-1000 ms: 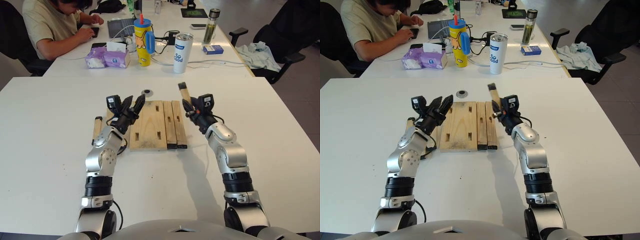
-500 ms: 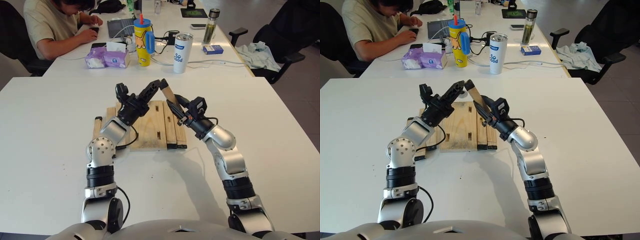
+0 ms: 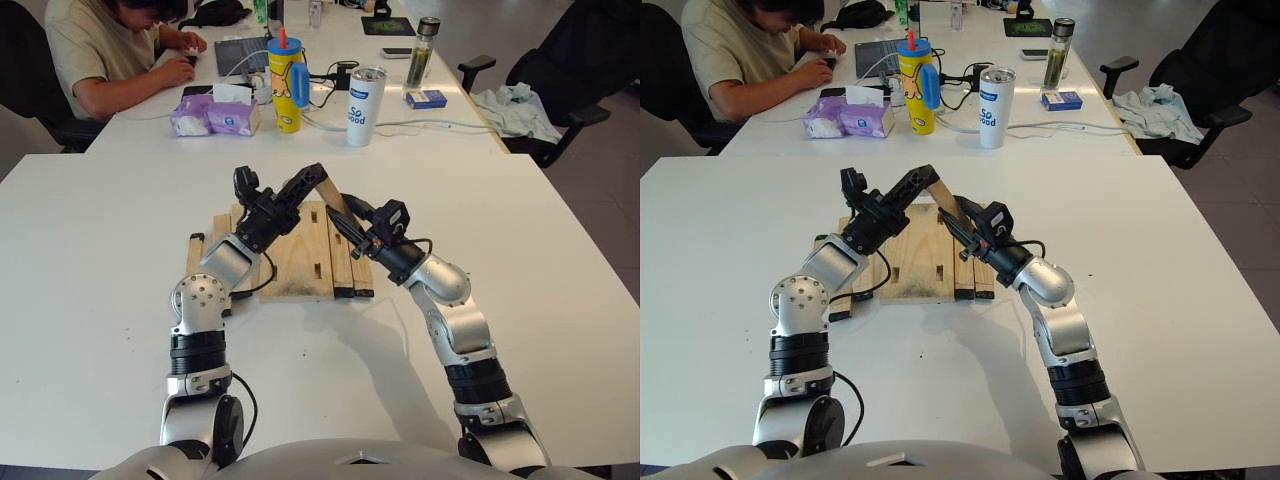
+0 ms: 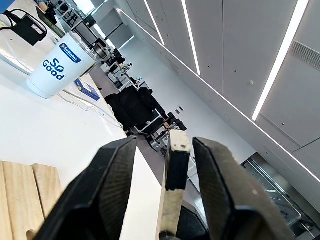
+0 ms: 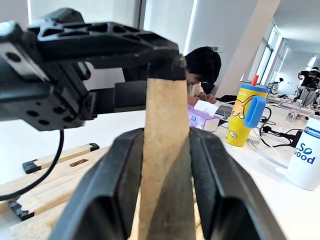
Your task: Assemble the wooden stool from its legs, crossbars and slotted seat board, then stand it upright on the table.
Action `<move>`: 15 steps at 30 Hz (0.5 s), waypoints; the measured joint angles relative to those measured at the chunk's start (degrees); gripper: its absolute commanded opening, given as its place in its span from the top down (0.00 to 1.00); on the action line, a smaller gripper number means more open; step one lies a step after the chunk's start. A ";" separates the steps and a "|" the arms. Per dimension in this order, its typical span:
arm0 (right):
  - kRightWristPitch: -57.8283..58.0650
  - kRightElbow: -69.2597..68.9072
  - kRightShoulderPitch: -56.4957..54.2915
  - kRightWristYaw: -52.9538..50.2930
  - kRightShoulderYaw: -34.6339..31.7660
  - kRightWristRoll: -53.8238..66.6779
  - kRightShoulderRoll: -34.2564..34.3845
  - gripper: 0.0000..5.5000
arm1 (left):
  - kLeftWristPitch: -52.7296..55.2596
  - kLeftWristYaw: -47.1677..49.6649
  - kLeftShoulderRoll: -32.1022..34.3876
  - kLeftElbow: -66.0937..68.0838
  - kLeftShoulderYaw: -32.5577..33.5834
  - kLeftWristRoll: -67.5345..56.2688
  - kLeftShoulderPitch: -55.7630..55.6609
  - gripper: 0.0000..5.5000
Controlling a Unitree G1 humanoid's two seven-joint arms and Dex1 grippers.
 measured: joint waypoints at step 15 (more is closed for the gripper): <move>0.17 -0.17 0.03 0.63 0.14 0.62 -0.33 0.67 | 0.62 -1.12 1.59 -0.01 -0.37 -0.82 -0.12 0.92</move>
